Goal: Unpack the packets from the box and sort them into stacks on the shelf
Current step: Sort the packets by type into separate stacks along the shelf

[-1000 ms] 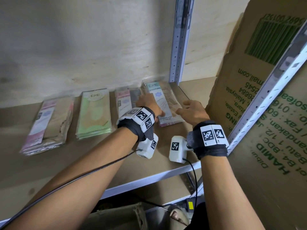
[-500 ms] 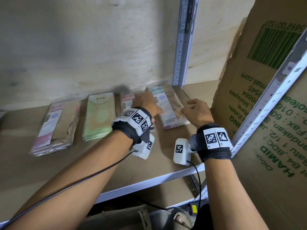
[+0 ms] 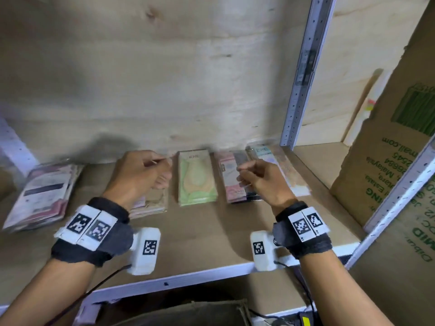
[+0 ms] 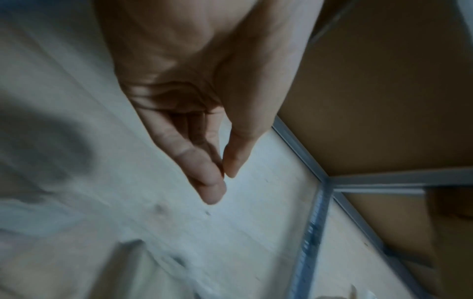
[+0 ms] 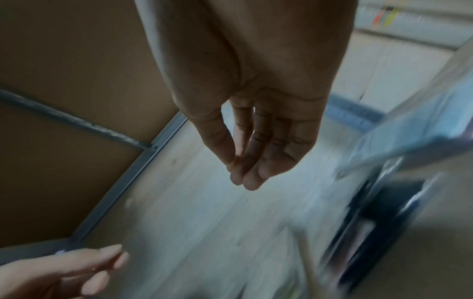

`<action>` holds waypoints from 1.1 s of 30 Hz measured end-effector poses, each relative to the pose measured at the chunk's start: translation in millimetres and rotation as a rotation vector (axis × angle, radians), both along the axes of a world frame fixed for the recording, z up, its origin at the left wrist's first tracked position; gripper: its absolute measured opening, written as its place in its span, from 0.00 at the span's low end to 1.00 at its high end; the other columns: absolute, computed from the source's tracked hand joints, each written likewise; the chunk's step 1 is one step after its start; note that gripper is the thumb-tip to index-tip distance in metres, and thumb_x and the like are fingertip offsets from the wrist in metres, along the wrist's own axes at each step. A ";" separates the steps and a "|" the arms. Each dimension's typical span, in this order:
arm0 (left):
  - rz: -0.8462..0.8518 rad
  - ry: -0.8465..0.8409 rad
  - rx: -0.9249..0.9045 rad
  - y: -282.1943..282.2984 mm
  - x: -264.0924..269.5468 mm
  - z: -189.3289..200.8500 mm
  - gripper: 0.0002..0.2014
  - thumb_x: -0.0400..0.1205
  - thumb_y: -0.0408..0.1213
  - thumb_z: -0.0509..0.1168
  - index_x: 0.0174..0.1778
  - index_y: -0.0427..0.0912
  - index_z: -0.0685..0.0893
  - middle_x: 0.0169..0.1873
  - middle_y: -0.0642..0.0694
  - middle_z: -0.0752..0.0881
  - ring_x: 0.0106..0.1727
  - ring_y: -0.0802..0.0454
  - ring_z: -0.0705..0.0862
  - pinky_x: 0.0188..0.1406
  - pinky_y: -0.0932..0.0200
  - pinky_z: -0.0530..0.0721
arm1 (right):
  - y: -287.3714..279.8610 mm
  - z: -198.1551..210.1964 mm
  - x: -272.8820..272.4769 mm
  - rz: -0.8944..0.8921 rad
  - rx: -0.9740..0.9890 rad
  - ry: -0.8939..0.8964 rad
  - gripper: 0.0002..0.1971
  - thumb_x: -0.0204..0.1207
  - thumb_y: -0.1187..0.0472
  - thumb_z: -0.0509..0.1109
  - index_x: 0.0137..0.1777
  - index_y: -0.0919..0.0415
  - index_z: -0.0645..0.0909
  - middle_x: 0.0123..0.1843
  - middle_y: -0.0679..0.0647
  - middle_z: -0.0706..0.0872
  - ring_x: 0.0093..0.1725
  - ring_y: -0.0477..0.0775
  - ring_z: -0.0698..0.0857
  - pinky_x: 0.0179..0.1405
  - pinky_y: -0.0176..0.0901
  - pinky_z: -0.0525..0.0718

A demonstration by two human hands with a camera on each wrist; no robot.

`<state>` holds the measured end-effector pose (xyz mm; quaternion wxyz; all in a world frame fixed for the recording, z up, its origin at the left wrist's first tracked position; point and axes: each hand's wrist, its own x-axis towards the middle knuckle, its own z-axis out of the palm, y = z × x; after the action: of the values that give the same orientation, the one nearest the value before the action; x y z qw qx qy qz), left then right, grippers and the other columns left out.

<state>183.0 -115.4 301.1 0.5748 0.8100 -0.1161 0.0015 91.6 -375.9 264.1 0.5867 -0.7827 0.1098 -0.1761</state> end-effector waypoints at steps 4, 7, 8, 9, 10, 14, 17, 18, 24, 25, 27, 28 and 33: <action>0.181 0.010 -0.050 81.0 17.7 -13.5 0.02 0.82 0.31 0.70 0.46 0.37 0.88 0.32 0.38 0.89 0.21 0.58 0.86 0.22 0.71 0.83 | 70.1 1.3 21.0 0.258 0.074 0.045 0.05 0.82 0.71 0.67 0.51 0.68 0.84 0.36 0.58 0.87 0.31 0.49 0.85 0.31 0.34 0.81; 0.325 0.033 -0.053 139.5 37.6 -26.9 0.06 0.81 0.35 0.72 0.50 0.38 0.89 0.36 0.40 0.90 0.35 0.49 0.87 0.38 0.60 0.86 | 126.9 3.0 47.1 0.409 0.122 0.106 0.08 0.82 0.72 0.65 0.56 0.76 0.81 0.36 0.60 0.86 0.30 0.51 0.83 0.32 0.38 0.80; 0.376 0.030 -0.036 158.6 43.7 -31.1 0.04 0.80 0.35 0.72 0.48 0.40 0.90 0.38 0.41 0.90 0.40 0.46 0.86 0.46 0.54 0.85 | 146.6 3.8 56.9 0.448 0.137 0.129 0.08 0.83 0.73 0.65 0.57 0.77 0.81 0.36 0.62 0.85 0.30 0.52 0.82 0.33 0.40 0.79; 0.422 0.018 -0.009 177.2 48.9 -34.6 0.02 0.79 0.36 0.72 0.45 0.42 0.90 0.39 0.42 0.89 0.43 0.46 0.86 0.51 0.51 0.83 | 166.4 4.5 66.3 0.487 0.152 0.151 0.07 0.83 0.73 0.64 0.56 0.76 0.81 0.36 0.63 0.84 0.30 0.53 0.80 0.33 0.40 0.78; 0.460 0.006 0.019 194.9 52.6 -37.5 0.02 0.79 0.36 0.73 0.42 0.43 0.90 0.39 0.44 0.89 0.43 0.47 0.85 0.53 0.52 0.83 | 186.0 5.4 75.5 0.520 0.149 0.174 0.07 0.83 0.74 0.64 0.56 0.74 0.81 0.37 0.64 0.83 0.31 0.53 0.80 0.32 0.39 0.78; 0.491 0.015 0.061 253.2 61.4 -48.5 0.05 0.80 0.39 0.72 0.38 0.50 0.88 0.42 0.49 0.90 0.47 0.47 0.88 0.48 0.54 0.84 | 257.1 4.7 112.6 0.571 0.064 0.245 0.07 0.82 0.74 0.63 0.55 0.69 0.80 0.40 0.62 0.83 0.32 0.54 0.83 0.32 0.40 0.84; 0.501 0.061 0.134 271.5 66.5 -56.8 0.04 0.81 0.39 0.71 0.50 0.49 0.89 0.54 0.44 0.90 0.54 0.45 0.85 0.56 0.50 0.82 | 301.4 2.9 138.0 0.564 0.055 0.304 0.05 0.81 0.73 0.64 0.54 0.67 0.78 0.41 0.64 0.81 0.34 0.59 0.82 0.37 0.49 0.87; 0.493 0.087 0.153 273.2 68.8 -59.1 0.09 0.81 0.39 0.71 0.55 0.44 0.90 0.58 0.42 0.89 0.55 0.44 0.85 0.60 0.49 0.81 | 314.0 2.1 145.7 0.561 0.046 0.321 0.05 0.81 0.73 0.64 0.54 0.67 0.77 0.39 0.63 0.80 0.33 0.58 0.82 0.38 0.50 0.87; 0.413 0.128 0.292 275.5 70.3 -61.9 0.14 0.82 0.42 0.71 0.53 0.32 0.90 0.53 0.35 0.90 0.56 0.37 0.87 0.61 0.47 0.83 | 364.8 -11.3 175.6 0.529 -0.040 0.426 0.07 0.81 0.67 0.69 0.42 0.63 0.75 0.35 0.60 0.82 0.29 0.56 0.83 0.37 0.54 0.90; 0.409 0.119 0.293 276.5 69.8 -62.2 0.14 0.82 0.41 0.71 0.50 0.32 0.91 0.51 0.35 0.91 0.54 0.36 0.88 0.59 0.47 0.83 | 368.3 -14.4 178.5 0.526 -0.041 0.443 0.09 0.81 0.67 0.70 0.40 0.62 0.74 0.35 0.60 0.82 0.27 0.56 0.83 0.32 0.50 0.89; 0.397 0.135 0.226 277.8 69.4 -63.4 0.11 0.82 0.39 0.71 0.48 0.33 0.92 0.50 0.36 0.92 0.53 0.37 0.89 0.61 0.44 0.86 | 369.7 -17.1 180.1 0.530 -0.077 0.464 0.11 0.79 0.67 0.72 0.39 0.61 0.74 0.34 0.59 0.82 0.25 0.55 0.81 0.25 0.44 0.85; 0.393 0.159 0.169 277.8 69.0 -64.0 0.09 0.82 0.37 0.71 0.46 0.34 0.92 0.51 0.37 0.91 0.52 0.38 0.89 0.61 0.42 0.87 | 368.1 -17.3 179.5 0.534 -0.112 0.472 0.11 0.78 0.66 0.74 0.39 0.61 0.74 0.34 0.58 0.82 0.24 0.54 0.79 0.23 0.42 0.82; 0.411 0.317 -0.042 270.4 60.9 -63.9 0.09 0.83 0.38 0.70 0.39 0.40 0.86 0.47 0.36 0.90 0.36 0.47 0.87 0.46 0.51 0.91 | 348.1 -10.0 163.3 0.564 0.070 0.481 0.09 0.78 0.71 0.73 0.55 0.74 0.83 0.43 0.64 0.85 0.25 0.49 0.73 0.20 0.33 0.74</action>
<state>243.9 155.0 237.3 0.5900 0.7947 0.1427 -0.0062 254.9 -27.8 254.2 0.5960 -0.7807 0.0306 0.1853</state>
